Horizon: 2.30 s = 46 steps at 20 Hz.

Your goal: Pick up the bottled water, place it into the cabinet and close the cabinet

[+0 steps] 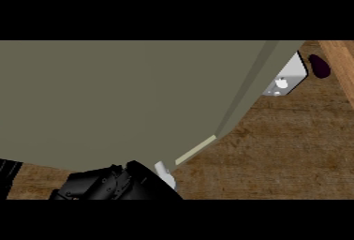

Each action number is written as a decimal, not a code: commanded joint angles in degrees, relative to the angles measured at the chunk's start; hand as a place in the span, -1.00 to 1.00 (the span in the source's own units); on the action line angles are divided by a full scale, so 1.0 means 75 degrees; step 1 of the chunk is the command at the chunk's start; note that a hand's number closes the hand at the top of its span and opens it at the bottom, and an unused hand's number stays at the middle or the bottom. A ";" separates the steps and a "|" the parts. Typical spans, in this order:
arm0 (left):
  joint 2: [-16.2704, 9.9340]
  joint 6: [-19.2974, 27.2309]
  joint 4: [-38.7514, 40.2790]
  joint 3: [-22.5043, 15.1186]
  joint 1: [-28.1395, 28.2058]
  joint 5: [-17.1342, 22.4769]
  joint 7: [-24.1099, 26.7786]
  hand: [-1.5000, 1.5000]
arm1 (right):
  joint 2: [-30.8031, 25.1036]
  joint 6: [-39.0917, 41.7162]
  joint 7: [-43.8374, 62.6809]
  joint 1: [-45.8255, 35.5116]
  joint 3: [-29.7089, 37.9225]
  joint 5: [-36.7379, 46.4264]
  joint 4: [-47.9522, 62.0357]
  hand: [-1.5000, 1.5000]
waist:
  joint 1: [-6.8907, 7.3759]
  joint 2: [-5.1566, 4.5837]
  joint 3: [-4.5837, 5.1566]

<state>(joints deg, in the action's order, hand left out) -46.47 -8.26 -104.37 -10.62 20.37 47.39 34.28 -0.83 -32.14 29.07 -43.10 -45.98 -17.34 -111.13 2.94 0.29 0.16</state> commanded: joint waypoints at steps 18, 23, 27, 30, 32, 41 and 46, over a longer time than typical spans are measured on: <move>0.0079 -0.0622 -0.0648 0.1382 0.1064 0.0195 -0.0540 -1.00 | 0.0111 0.3809 -0.1413 -0.1572 0.2028 -0.3272 0.4312 1.00 | -0.0248 -0.0041 -0.0020; 0.0227 -0.0332 -0.1262 0.1270 0.1130 0.0153 -0.0907 -1.00 | -0.0182 0.3881 -0.1803 -0.1632 0.2595 -0.2952 0.4816 1.00 | -0.0272 -0.0040 -0.0022; 0.0277 -0.0170 -0.1329 0.1260 0.1131 0.0053 -0.0926 -1.00 | -0.0718 0.3886 -0.2400 -0.1668 0.2829 -0.2329 0.5621 1.00 | -0.0223 -0.0070 -0.0024; 0.0179 -0.0289 -0.1006 0.1464 0.0942 0.0116 -0.0993 -1.00 | -0.0821 0.3731 -0.2634 -0.1606 0.2913 -0.2081 0.5676 1.00 | -0.0332 -0.0070 -0.0020; 0.0248 -0.0138 -0.1172 0.1385 0.0803 0.0104 -0.1074 -1.00 | -0.0861 0.3581 -0.2738 -0.1697 0.2988 -0.1919 0.5890 1.00 | -0.0364 -0.0075 -0.0023; 0.0288 -0.0177 -0.1336 0.1381 0.0761 0.0282 -0.1360 -1.00 | -0.1103 0.3479 -0.3139 -0.2061 0.3551 -0.1687 0.6549 -1.00 | -0.0269 -0.0106 -0.0020; 0.0441 -0.0119 -0.1248 0.1193 0.0533 -0.0039 -0.1333 -1.00 | -0.1226 0.3626 -0.3150 -0.2073 0.3612 -0.1681 0.6581 -1.00 | -0.0357 -0.0104 -0.0014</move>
<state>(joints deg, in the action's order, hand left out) -44.17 -9.87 -114.44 -0.64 25.77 48.50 24.36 -4.59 -0.85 6.83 -57.02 -25.33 -32.38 -68.04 1.87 1.36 0.95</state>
